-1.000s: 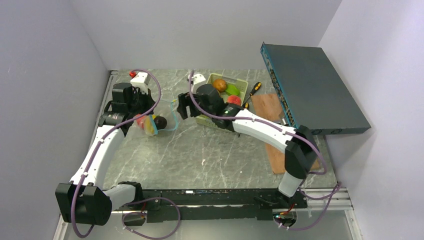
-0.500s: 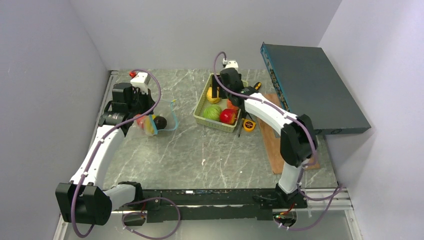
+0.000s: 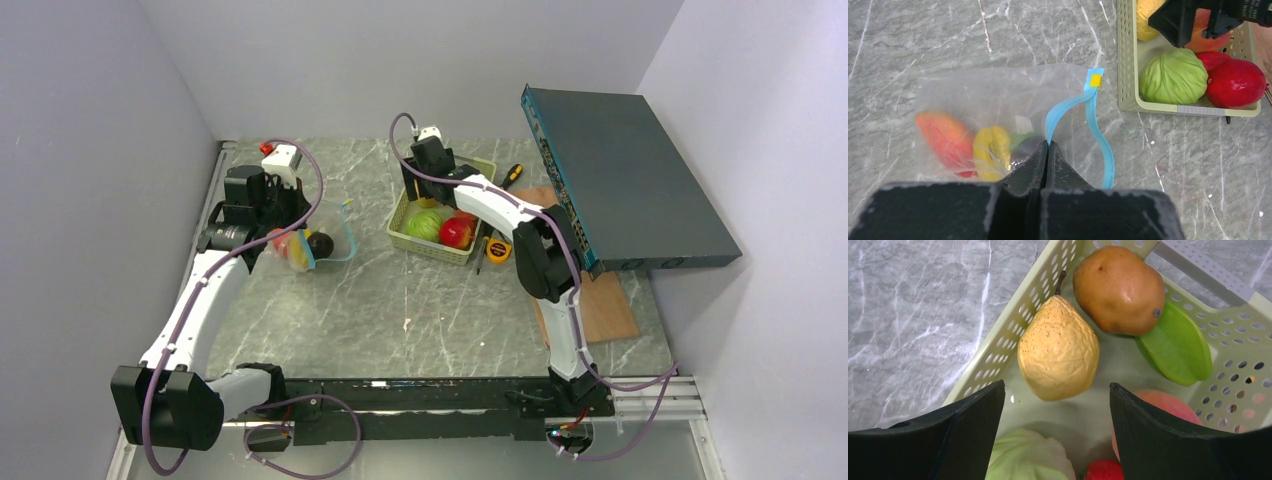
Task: Place the food in the zip-top bag and seal the zipper
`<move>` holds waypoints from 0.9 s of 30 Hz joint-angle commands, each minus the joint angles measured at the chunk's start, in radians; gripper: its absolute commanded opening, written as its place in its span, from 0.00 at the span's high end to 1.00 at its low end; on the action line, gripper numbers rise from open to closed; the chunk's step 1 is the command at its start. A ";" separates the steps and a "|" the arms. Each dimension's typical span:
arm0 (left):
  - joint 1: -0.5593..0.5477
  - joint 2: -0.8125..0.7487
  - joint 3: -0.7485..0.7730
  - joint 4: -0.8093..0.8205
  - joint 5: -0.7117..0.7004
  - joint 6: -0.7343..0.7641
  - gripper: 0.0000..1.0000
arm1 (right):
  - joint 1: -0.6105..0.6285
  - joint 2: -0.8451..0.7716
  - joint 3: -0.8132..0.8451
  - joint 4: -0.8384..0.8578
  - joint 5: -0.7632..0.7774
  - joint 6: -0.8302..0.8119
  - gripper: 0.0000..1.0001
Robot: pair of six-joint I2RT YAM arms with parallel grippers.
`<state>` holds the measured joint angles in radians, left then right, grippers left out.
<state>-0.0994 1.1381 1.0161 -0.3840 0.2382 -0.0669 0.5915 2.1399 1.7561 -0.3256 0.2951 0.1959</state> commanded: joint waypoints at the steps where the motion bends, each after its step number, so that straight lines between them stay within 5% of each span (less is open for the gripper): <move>1: -0.002 -0.010 0.019 0.033 0.015 0.010 1.00 | -0.008 0.040 0.088 0.002 0.004 -0.030 0.22; 21: -0.002 -0.005 0.023 0.025 0.005 0.015 1.00 | -0.028 0.134 0.146 0.028 -0.056 -0.022 0.24; 27: -0.002 -0.004 0.023 0.025 0.004 0.016 1.00 | -0.029 0.141 0.175 0.003 -0.044 -0.047 0.38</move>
<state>-0.0994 1.1385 1.0161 -0.3840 0.2379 -0.0639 0.5671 2.2871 1.8725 -0.3336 0.2504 0.1719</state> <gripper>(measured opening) 0.013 0.673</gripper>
